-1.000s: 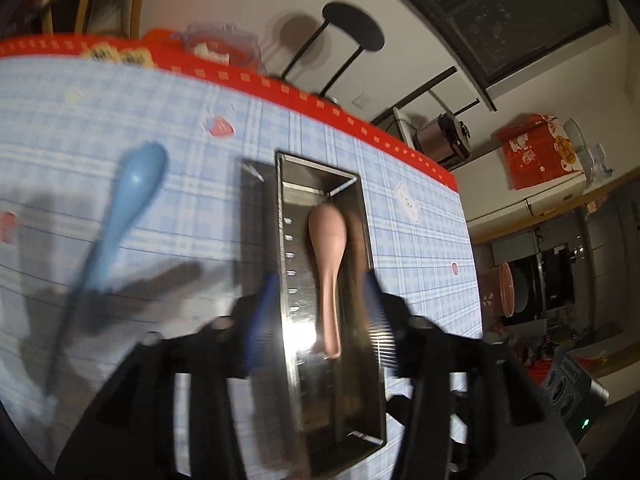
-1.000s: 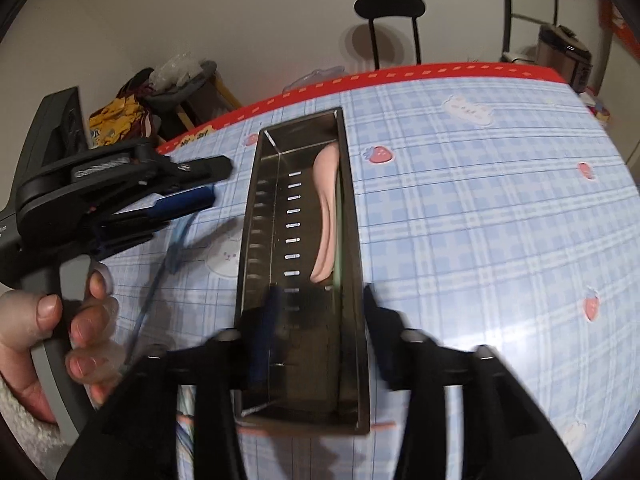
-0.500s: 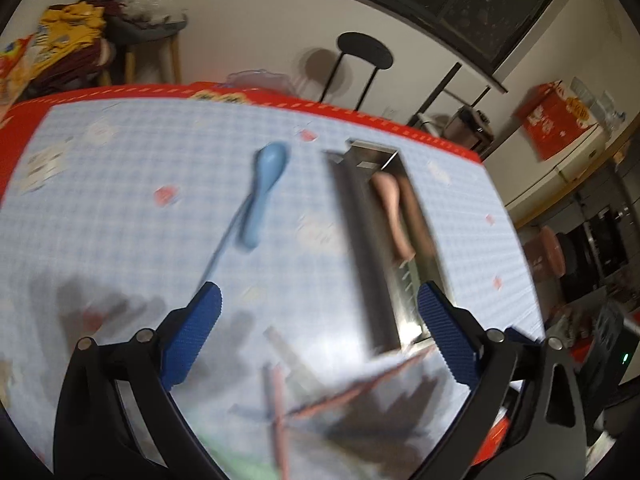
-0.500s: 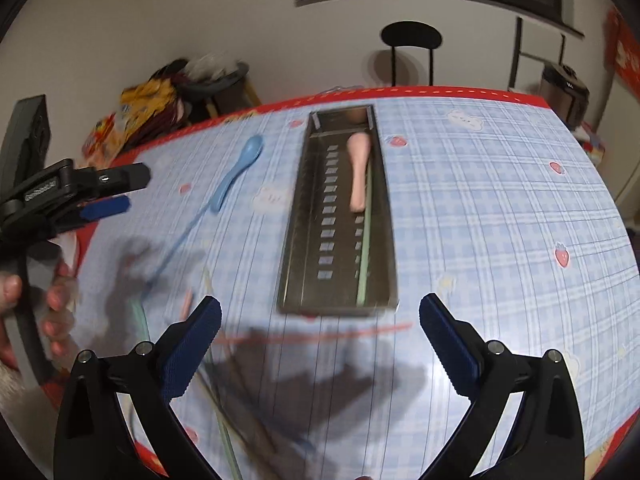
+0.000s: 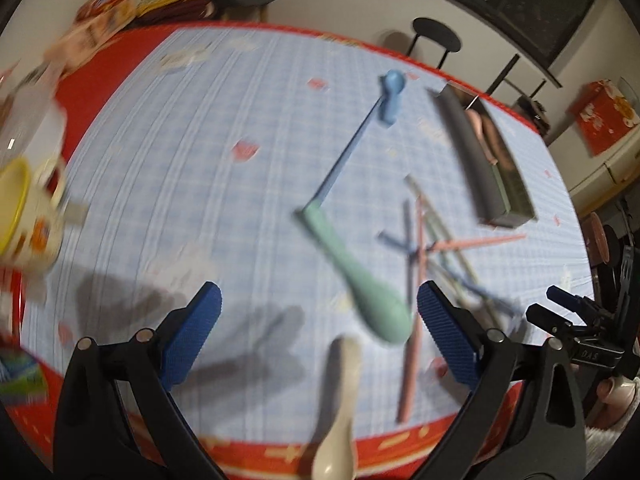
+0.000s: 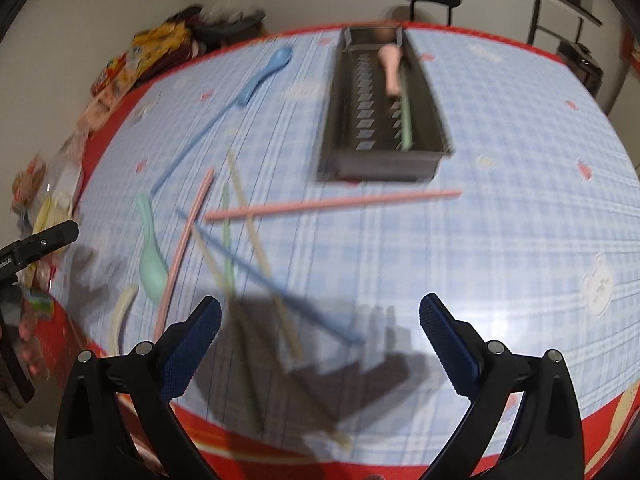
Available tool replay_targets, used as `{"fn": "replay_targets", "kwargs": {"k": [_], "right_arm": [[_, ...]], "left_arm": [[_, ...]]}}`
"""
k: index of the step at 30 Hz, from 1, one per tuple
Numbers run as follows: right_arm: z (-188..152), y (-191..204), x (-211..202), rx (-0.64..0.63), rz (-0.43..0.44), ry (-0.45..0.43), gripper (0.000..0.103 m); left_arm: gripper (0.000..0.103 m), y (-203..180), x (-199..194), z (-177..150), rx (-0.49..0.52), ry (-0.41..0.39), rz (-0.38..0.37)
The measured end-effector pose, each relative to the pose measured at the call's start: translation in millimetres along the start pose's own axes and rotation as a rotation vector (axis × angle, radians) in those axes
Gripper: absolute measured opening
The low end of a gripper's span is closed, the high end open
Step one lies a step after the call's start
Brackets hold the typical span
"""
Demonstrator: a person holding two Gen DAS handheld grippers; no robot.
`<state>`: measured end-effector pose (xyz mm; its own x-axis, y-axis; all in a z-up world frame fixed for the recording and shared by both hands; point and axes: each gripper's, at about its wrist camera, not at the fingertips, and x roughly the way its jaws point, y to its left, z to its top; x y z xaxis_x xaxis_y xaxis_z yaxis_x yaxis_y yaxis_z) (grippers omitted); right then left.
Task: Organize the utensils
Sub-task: 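Move the left tool to the cream spoon while the right tool approaches a beige chopstick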
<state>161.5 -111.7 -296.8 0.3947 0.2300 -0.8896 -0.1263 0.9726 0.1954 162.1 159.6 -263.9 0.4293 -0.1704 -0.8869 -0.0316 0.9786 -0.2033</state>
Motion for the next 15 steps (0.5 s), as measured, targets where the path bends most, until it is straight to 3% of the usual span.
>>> {"fn": "replay_targets", "kwargs": {"k": [5, 11, 15], "right_arm": [[-15, 20, 12, -0.070, -0.001, 0.074, 0.097], [-22, 30, 12, -0.100, 0.013, 0.070, 0.096], [-21, 32, 15, -0.104, 0.047, 0.077, 0.082]], "left_arm": [[0.097, 6, -4, -32, -0.014, 0.036, 0.009], [0.097, -1, -1, -65, 0.015, 0.071, 0.011], [0.097, -8, 1, -73, 0.015, 0.072, -0.010]]}}
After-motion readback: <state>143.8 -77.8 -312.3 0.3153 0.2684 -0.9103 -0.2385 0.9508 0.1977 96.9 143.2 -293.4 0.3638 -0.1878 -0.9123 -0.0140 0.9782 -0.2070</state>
